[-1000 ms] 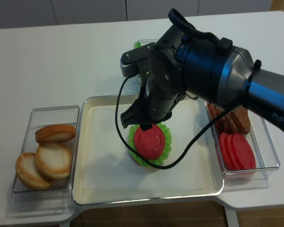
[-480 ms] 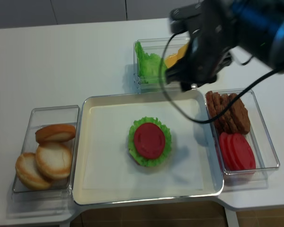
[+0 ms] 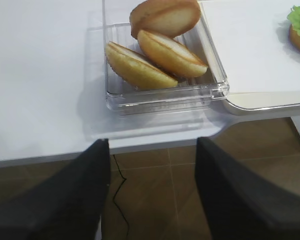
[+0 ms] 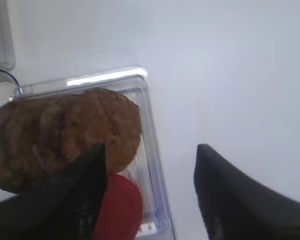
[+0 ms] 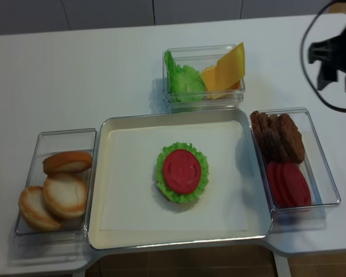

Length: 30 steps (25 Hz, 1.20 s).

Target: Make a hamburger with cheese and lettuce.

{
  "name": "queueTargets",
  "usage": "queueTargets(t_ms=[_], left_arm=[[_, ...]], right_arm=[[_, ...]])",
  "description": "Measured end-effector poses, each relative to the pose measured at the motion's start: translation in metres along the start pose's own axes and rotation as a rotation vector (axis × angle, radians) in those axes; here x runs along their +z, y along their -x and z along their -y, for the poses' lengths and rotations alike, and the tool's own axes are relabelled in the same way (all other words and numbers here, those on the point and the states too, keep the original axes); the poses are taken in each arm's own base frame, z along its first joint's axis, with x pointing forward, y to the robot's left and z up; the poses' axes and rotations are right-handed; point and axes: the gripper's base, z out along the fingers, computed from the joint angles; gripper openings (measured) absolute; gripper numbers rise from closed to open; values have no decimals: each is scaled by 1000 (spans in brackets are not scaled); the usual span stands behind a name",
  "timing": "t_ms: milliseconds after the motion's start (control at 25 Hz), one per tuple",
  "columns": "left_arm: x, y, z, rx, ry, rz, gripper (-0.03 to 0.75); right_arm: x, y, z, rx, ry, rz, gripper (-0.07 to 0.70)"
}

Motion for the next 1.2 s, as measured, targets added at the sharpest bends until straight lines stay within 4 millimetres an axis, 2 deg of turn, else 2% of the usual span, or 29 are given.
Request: queueTargets(t_ms=[120,480,920,1200], left_arm=[[0,0,0,0,0,0,405],[0,0,0,0,0,0,405],[0,0,0,0,0,0,405],[0,0,0,0,0,0,405]], right_arm=[[-12,-19,15,33,-2,7,423],[-63,-100,19,22,32,146,423],[-77,-201,27,9,72,352,400],[-83,-247,30,-11,84,480,396]])
